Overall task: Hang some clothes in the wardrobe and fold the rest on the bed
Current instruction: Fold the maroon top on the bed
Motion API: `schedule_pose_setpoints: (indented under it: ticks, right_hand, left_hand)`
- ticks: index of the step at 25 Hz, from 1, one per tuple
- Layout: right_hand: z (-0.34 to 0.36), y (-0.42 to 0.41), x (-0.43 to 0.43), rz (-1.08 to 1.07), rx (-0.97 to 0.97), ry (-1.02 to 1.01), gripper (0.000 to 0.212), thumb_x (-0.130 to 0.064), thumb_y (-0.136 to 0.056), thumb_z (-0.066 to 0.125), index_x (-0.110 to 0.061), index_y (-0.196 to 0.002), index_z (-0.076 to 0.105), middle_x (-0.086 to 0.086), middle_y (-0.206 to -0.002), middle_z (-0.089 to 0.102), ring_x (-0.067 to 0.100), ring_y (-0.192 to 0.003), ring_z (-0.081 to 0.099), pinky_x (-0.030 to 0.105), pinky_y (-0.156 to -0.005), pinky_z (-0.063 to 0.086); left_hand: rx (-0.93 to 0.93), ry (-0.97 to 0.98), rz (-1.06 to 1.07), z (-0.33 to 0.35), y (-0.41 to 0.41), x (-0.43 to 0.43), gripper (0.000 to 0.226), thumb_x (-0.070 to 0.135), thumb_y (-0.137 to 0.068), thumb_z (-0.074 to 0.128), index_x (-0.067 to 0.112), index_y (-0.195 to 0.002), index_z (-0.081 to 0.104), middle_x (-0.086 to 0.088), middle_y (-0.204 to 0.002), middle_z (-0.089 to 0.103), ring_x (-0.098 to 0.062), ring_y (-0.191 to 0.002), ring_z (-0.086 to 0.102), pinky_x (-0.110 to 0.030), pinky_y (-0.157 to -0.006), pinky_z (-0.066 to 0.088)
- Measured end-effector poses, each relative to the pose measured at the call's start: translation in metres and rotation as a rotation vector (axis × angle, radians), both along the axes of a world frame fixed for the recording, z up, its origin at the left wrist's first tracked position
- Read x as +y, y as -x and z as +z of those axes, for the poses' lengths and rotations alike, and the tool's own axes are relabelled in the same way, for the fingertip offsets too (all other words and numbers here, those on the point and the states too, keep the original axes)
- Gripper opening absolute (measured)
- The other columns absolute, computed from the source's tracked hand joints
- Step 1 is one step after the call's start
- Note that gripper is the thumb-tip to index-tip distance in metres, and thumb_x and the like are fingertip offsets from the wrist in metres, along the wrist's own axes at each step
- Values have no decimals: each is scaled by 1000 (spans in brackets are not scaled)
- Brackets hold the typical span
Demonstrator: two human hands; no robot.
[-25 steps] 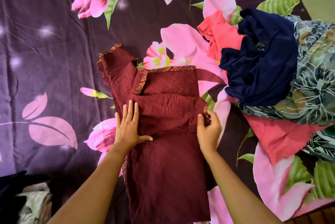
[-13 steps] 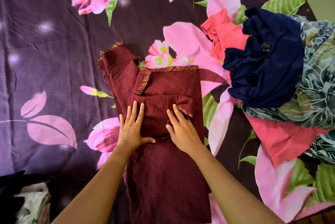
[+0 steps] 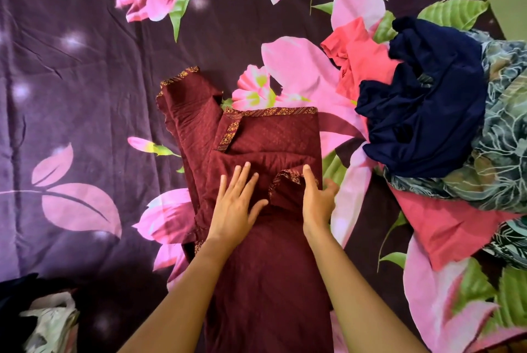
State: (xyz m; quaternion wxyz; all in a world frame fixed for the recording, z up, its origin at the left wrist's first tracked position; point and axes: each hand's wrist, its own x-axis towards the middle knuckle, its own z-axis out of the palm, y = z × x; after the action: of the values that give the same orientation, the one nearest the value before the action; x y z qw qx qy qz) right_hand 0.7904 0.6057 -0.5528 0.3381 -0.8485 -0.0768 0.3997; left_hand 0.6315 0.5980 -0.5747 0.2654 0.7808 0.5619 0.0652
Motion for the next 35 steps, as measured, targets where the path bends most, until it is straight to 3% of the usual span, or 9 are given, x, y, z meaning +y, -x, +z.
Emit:
schedule_pose_setpoints:
  ticks: [5,9,13,17,22,25,29,32,35]
  right_hand:
    - [-8,-21,22,71,35,-31,43,-26,-72,79,-18,-104,52,3,-98,63,21,-87,63,37,-80,53]
    - [-13,-52,28,-76,189,-145,27,-2,-80,67,-21,-96,56,9,-99,62,22,-82,62,34,-59,54]
    - [-13,-69,15,-219,334,-119,12,-27,-92,60,-18,-85,58,3,-72,60,13,-53,58,22,-47,48]
    - [-17,-69,8,-96,413,70,68,-61,-57,77,-9,-99,69,9,-93,72,25,-84,69,40,-82,56]
    - [-2,-77,16,116,393,99,49,-47,-71,78,-6,-97,70,11,-96,73,27,-89,70,40,-80,58]
    - [0,-82,18,240,390,22,30,-39,-75,77,-16,-92,68,4,-92,73,16,-81,70,25,-69,57]
    - [-13,-77,11,418,141,-164,48,7,-85,61,-8,-130,53,8,-126,60,20,-114,59,32,-100,46]
    - [-21,-72,3,375,-54,-121,41,1,-90,57,-8,-130,53,6,-126,59,19,-114,56,30,-103,42]
    - [-20,-69,-7,311,-56,-85,25,-25,-89,65,-12,-110,63,-2,-100,65,15,-96,60,26,-88,46]
  left_hand:
    - [9,27,2,-8,-17,3,56,30,-87,35,-2,-131,49,-20,-145,38,-31,-135,28,-51,-106,22]
    - [32,-3,-104,-5,-31,1,49,23,-86,36,4,-127,55,-17,-146,39,-33,-135,34,-51,-105,20]
    - [-159,222,-354,-3,-56,-5,46,14,-94,42,11,-140,42,-7,-151,31,-16,-140,17,-49,-117,14]
    - [-230,254,-406,1,-71,-6,55,3,-95,38,16,-147,26,1,-156,18,-7,-140,0,-28,-115,-9]
    - [-178,31,-136,-4,-71,8,46,6,-82,59,3,-127,56,-17,-140,47,-36,-129,44,-55,-108,31]
    - [-13,31,-132,-1,-65,13,66,24,-87,63,11,-145,33,-7,-156,13,-24,-143,13,-43,-115,10]
    - [206,173,-99,-2,-59,14,88,55,-88,48,26,-144,-14,5,-147,-27,-14,-138,-21,-42,-115,-7]
    - [251,220,-90,-5,-55,14,98,67,-80,47,30,-139,-22,5,-146,-30,-16,-137,-25,-46,-115,-7]
    - [270,222,-90,-6,-55,14,102,70,-77,48,31,-138,-25,4,-145,-33,-21,-143,-19,-46,-115,-7]
